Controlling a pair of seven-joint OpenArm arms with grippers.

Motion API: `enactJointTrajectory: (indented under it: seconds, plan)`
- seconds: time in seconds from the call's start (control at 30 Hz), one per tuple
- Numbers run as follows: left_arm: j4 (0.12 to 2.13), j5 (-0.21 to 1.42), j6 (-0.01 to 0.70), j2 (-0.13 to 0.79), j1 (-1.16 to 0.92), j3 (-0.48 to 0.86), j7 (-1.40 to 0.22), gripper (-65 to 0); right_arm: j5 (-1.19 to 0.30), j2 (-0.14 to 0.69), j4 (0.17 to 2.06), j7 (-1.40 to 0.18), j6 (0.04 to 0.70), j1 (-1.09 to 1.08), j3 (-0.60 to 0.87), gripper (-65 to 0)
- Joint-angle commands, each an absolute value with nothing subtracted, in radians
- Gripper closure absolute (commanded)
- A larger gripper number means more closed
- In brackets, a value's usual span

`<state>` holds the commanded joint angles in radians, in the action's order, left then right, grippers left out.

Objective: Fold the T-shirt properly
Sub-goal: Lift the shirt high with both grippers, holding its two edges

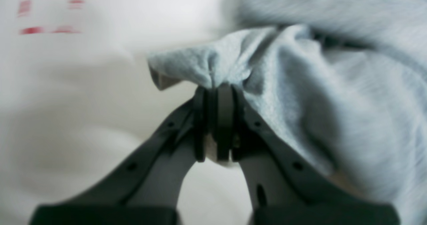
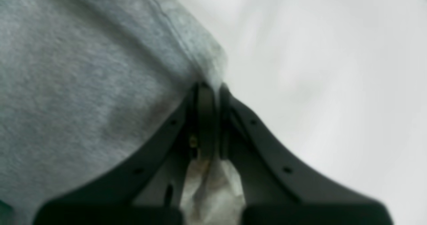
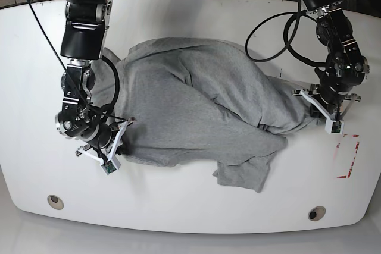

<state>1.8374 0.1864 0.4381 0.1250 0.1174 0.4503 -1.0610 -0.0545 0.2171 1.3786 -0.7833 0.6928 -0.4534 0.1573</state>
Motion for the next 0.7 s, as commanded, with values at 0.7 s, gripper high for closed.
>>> enactJointTrajectory:
  seconds: [0.7]
  plan:
    - [1.905, 0.188, 0.443, 0.143, 0.498, 0.638, -1.396, -2.8, -0.053, 0.323, 1.377, -0.874, 0.693, -0.728, 0.157, 0.0]
